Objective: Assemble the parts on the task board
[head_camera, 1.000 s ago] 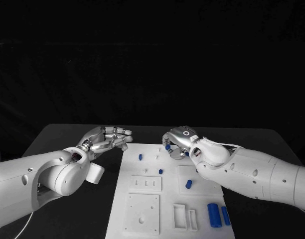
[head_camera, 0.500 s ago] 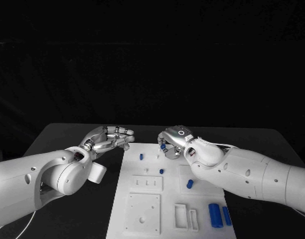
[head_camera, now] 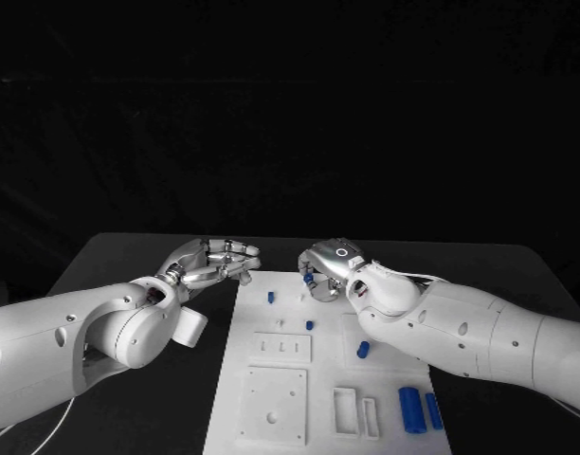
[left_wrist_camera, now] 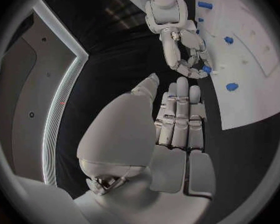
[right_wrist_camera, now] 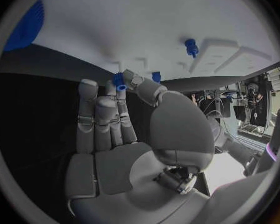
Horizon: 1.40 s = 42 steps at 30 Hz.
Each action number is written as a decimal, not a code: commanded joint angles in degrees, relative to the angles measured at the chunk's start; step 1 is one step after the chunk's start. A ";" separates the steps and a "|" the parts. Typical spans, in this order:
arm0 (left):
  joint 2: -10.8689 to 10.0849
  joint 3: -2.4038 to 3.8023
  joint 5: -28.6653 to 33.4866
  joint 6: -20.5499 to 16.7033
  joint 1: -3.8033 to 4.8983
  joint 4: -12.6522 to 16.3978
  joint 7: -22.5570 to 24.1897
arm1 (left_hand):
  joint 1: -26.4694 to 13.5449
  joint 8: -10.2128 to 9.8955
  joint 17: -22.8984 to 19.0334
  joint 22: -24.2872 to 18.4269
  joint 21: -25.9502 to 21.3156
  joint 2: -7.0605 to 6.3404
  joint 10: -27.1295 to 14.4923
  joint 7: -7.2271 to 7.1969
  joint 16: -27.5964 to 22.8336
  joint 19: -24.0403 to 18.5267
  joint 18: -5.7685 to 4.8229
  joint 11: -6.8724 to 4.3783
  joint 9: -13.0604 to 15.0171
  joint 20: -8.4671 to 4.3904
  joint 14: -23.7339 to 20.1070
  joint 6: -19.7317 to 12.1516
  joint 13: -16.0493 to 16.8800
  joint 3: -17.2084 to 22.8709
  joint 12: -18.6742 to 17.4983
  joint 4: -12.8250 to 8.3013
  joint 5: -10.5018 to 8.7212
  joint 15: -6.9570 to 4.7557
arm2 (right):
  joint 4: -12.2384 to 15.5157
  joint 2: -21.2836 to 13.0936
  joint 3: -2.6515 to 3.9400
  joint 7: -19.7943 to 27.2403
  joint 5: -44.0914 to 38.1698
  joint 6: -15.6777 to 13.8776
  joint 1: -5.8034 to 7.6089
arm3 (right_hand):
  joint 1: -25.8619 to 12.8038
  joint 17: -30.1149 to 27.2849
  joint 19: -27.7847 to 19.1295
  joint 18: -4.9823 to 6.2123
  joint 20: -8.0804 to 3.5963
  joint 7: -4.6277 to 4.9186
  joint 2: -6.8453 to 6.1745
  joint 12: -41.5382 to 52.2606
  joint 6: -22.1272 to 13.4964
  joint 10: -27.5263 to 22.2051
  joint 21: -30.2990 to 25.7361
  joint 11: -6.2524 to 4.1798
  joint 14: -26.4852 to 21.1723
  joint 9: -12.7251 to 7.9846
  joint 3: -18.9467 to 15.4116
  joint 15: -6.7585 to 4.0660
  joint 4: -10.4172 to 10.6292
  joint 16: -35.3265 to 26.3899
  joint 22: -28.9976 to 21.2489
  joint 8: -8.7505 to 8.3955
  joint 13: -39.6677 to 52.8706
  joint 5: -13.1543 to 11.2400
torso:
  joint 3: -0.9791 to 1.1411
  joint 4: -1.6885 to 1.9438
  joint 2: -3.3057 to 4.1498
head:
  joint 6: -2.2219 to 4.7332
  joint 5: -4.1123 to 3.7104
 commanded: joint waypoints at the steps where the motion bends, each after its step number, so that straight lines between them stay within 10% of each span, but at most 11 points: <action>1: 0.10 0.05 -0.26 0.86 0.16 0.03 0.36 | -0.24 -0.34 -0.09 0.26 0.32 -0.46 0.08 0.44 0.38 -0.01 0.39 0.36 -0.06 -0.46 -0.50 -0.28 0.07 -0.06 -0.20 0.39 -0.32 0.02 | -0.25 0.23 0.03 -0.61 -1.13 0.20 -0.28 | 0.75 -0.07 -0.02 1.80 -0.43 -0.08 -0.04 0.20 0.41 3.19 0.13 -0.99 -1.17 0.12 0.46 -1.04 -0.02 0.18 0.92 0.26 4.46 0.13 | -0.02 -0.06 0.02 | -0.14 -0.10; 42: 0.77 0.06 -0.26 0.81 0.21 -0.54 -0.03 | -0.11 -0.49 -0.18 0.19 0.36 -0.52 0.04 0.52 0.44 -0.04 0.30 0.40 -0.15 -0.56 -0.56 -0.50 0.13 -0.04 -0.47 0.38 -0.31 0.00 | -2.98 2.33 0.00 -0.26 0.78 3.09 -0.78 | 0.59 -0.65 -0.94 1.80 -0.18 0.36 -0.14 -0.97 -0.70 1.61 -0.27 -0.47 -1.64 0.23 0.91 -0.56 0.03 -0.48 0.83 -0.71 4.74 0.05 | -0.10 -0.14 0.19 | -0.97 0.18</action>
